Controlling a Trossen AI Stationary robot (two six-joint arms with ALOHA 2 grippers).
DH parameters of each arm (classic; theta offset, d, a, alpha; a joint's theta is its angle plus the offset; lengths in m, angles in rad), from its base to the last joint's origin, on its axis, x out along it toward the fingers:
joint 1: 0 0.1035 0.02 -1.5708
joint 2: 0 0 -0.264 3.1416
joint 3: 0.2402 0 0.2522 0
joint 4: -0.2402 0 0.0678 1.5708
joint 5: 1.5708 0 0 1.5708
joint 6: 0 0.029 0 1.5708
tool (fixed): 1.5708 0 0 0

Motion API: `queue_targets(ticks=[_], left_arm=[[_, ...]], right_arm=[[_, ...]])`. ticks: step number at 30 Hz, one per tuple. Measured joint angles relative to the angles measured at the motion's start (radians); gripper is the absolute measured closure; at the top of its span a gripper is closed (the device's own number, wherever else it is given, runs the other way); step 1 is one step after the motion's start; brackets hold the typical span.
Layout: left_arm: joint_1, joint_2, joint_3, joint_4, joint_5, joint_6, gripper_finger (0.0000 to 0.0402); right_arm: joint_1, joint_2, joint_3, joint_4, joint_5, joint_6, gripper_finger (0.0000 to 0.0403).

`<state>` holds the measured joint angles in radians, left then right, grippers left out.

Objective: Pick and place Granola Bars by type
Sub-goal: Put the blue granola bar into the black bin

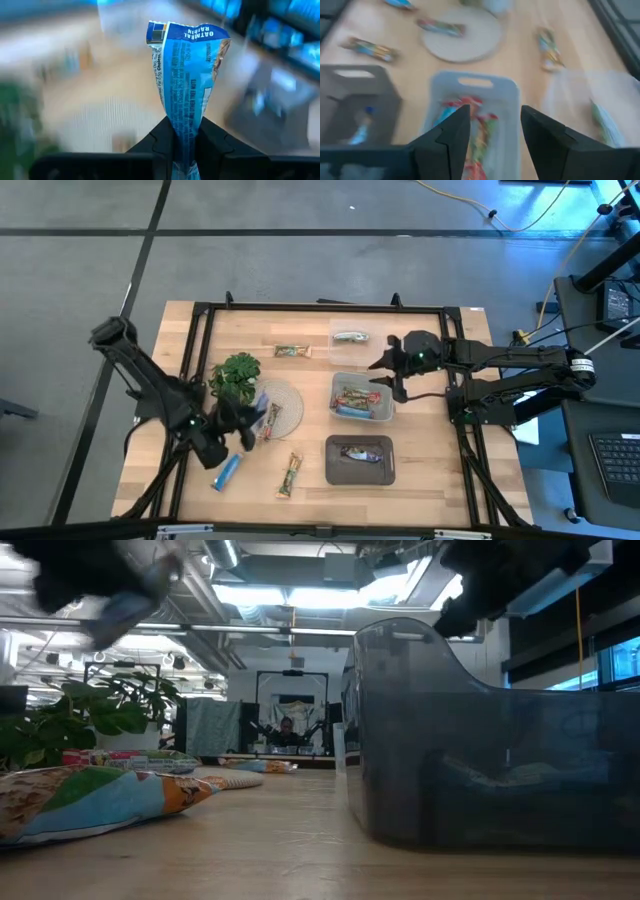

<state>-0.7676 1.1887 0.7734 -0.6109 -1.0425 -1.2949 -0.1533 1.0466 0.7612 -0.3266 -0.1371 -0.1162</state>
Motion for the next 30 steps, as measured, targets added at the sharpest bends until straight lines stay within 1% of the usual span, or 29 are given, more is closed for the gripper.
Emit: queue_targets(ticks=[2, 3, 4, 6, 8, 10, 12, 14, 17, 21, 23, 25, 30], left_arm=[[0.044, -0.005, 0.000, 0.131, -0.094, 0.206, 0.0355], [0.067, -0.004, 0.000, 0.200, -0.121, 0.316, 0.0356], [0.097, 0.000, 0.000, 0.276, -0.133, 0.432, 0.0358], [0.158, 0.019, 0.000, 0.448, -0.115, 0.643, 0.0358], [0.223, 0.046, 0.000, 0.622, -0.034, 0.833, 0.0357], [0.289, 0.085, 0.000, 0.797, 0.093, 1.007, 0.0355], [0.348, 0.129, 0.001, 0.958, 0.232, 1.146, 0.0355], [0.401, 0.174, 0.001, 1.100, 0.345, 1.246, 0.0356], [0.470, 0.236, 0.002, 1.277, 0.484, 1.348, 0.0358], [0.545, 0.307, 0.002, 1.431, 0.675, 1.397, 0.0356], [0.572, 0.339, 0.002, 1.486, 0.744, 1.394, 0.0355], [0.591, 0.368, 0.002, 1.509, 0.765, 1.389, 0.0356], [0.617, 0.411, 0.002, 1.533, 0.767, 1.384, 0.0360]], right_arm=[[0.000, 0.000, 0.000, 0.041, -0.066, -0.013, 0.0224], [0.000, 0.000, 0.000, 0.062, -0.101, -0.019, 0.0224], [0.000, 0.000, 0.000, 0.082, -0.135, -0.023, 0.0224], [0.004, 0.000, 0.000, 0.121, -0.187, -0.021, 0.0224], [0.013, 0.001, 0.000, 0.167, -0.202, -0.023, 0.0224], [0.027, 0.008, 0.000, 0.217, -0.200, -0.018, 0.0224], [0.045, 0.023, 0.000, 0.266, -0.193, -0.005, 0.0224], [0.062, 0.043, 0.000, 0.308, -0.189, 0.003, 0.0224], [0.089, 0.084, 0.000, 0.352, -0.176, 0.003, 0.0224], [0.128, 0.153, 0.000, 0.421, -0.063, 0.003, 0.0224], [0.146, 0.189, 0.000, 0.472, -0.017, 0.002, 0.0224], [0.161, 0.221, 0.000, 0.524, -0.003, -0.017, 0.0224], [0.191, 0.269, 0.000, 0.617, 0.006, -0.043, 0.0224]])
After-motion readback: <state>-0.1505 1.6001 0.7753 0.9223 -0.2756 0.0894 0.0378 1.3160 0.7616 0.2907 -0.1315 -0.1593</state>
